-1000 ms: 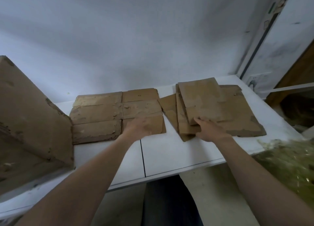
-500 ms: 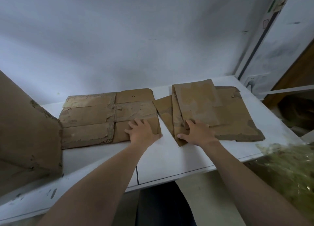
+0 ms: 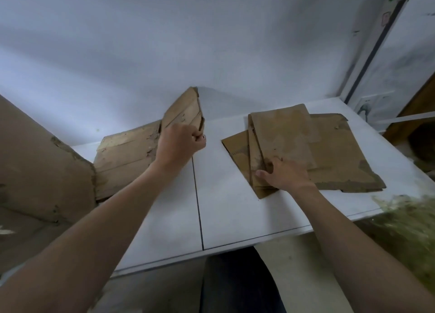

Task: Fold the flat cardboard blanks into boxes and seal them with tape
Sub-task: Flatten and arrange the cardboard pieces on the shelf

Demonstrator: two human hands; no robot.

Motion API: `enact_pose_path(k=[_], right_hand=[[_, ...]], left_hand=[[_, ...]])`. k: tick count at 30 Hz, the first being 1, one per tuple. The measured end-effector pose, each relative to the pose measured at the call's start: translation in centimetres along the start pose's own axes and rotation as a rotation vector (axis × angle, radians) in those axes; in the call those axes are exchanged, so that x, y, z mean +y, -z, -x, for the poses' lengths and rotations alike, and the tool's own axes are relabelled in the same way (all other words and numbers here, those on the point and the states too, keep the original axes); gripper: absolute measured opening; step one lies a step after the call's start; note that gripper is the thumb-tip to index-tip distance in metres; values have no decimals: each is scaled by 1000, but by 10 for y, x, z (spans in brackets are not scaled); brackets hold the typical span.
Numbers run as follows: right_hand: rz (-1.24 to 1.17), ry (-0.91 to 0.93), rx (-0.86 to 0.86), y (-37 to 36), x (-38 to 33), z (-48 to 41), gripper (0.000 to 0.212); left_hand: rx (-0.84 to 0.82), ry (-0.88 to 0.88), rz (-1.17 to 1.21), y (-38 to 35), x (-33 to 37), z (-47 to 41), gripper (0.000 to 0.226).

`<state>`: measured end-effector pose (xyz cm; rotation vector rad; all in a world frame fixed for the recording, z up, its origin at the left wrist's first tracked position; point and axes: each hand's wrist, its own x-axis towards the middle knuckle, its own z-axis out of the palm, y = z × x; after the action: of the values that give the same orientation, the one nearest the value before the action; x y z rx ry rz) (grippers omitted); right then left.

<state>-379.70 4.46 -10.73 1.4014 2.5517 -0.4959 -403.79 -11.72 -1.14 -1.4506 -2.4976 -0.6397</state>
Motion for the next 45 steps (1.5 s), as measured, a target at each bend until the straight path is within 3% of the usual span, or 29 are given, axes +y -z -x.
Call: enact_pose_path(k=[2, 4, 9, 15, 17, 20, 24, 27, 31, 34, 36, 39, 41, 45], right_hand=[[-64, -45, -24, 8, -7, 6, 83], [-321, -65, -37, 23, -24, 16, 87], [-955, 85, 18, 76, -82, 53, 61], [-885, 161, -26, 100, -112, 73, 21], [-897, 180, 41, 100, -117, 76, 14], [-977, 139, 189, 107, -113, 81, 27], [-1102, 121, 327, 121, -90, 87, 33], [-1144, 117, 453, 134, -62, 97, 36], [-1247, -21, 568, 143, -3, 112, 35], [-1222, -155, 615, 144, 38, 118, 37], [-1048, -256, 595, 136, 56, 118, 45], [-646, -415, 414, 113, 66, 110, 88], [-508, -390, 294, 98, 52, 110, 91], [-506, -242, 112, 71, 20, 96, 106]], left_hand=[[84, -7, 86, 12, 7, 11, 13], [146, -66, 134, 13, 16, 22, 13], [188, -220, 237, 5, 44, 45, 23], [156, -333, 362, 6, 47, 61, 11], [-26, -296, 477, 19, 40, 64, 19], [-303, -68, 531, 38, 25, 63, 44], [-211, 64, 312, 46, -4, 63, 39], [-225, 199, 233, 43, -16, 64, 47], [-268, 272, 190, 31, -21, 68, 48], [-308, 300, 208, 19, -24, 71, 43], [-322, 321, 216, 12, -27, 73, 48], [-344, 334, 202, 1, -28, 76, 56], [-347, 330, 191, -5, -27, 77, 55], [-365, 332, 173, -11, -28, 77, 55]])
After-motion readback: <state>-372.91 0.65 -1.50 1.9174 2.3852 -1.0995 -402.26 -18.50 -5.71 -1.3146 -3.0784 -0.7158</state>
